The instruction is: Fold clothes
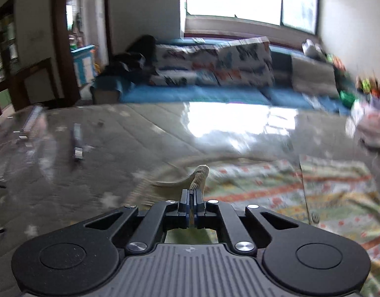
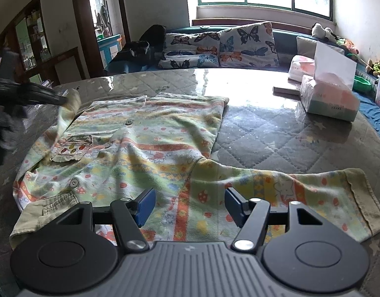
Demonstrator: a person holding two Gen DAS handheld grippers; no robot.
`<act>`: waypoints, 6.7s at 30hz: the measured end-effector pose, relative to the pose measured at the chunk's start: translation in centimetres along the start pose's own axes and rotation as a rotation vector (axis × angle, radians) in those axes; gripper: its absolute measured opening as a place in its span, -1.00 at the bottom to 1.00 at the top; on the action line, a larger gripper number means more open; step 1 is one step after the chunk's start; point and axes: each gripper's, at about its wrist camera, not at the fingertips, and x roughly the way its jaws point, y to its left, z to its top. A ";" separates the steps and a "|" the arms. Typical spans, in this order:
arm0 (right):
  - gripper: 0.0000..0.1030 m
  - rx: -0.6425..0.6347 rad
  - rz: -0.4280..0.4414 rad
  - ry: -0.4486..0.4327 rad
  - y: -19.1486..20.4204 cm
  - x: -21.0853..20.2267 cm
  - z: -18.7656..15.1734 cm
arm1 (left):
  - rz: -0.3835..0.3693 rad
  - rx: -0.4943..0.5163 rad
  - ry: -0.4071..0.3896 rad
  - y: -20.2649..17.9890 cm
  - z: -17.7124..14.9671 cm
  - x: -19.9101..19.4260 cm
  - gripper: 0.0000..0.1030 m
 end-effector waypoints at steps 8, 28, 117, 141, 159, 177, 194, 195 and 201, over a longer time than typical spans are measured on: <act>0.23 -0.023 0.005 -0.025 1.0 -0.9 0.2 | 0.101 -0.116 -0.089 7.8 -1.6 -7.6 -0.95; 0.41 -0.066 0.007 0.039 2.5 0.7 -0.7 | 0.368 -0.274 0.082 18.5 -11.5 -10.2 -0.94; 0.68 0.104 -0.296 -0.049 -8.0 -2.2 -2.6 | -0.255 0.236 0.014 -8.4 -10.1 -11.8 0.98; -0.19 0.228 -0.463 -0.069 -14.8 -2.9 -5.0 | -0.325 0.266 0.077 -13.2 -10.1 -10.4 1.00; -0.68 0.300 -0.377 -0.106 -14.3 -3.3 -5.0 | -0.338 0.263 0.122 -13.9 -10.8 -9.9 1.00; -0.78 0.409 -0.036 -0.278 -10.3 -7.7 -0.2 | -0.349 0.289 0.160 -14.8 -11.9 -8.7 1.00; -0.78 0.192 0.228 -0.277 1.2 -6.0 7.6 | -0.301 0.104 0.086 -7.3 -10.4 -10.7 1.00; -0.78 0.176 0.243 -0.266 2.2 -5.5 7.8 | -0.287 0.091 0.082 -6.6 -10.4 -10.8 1.00; -0.78 0.083 0.312 -0.188 7.4 -2.7 7.9 | -0.223 0.012 0.074 -2.7 -10.7 -10.9 1.00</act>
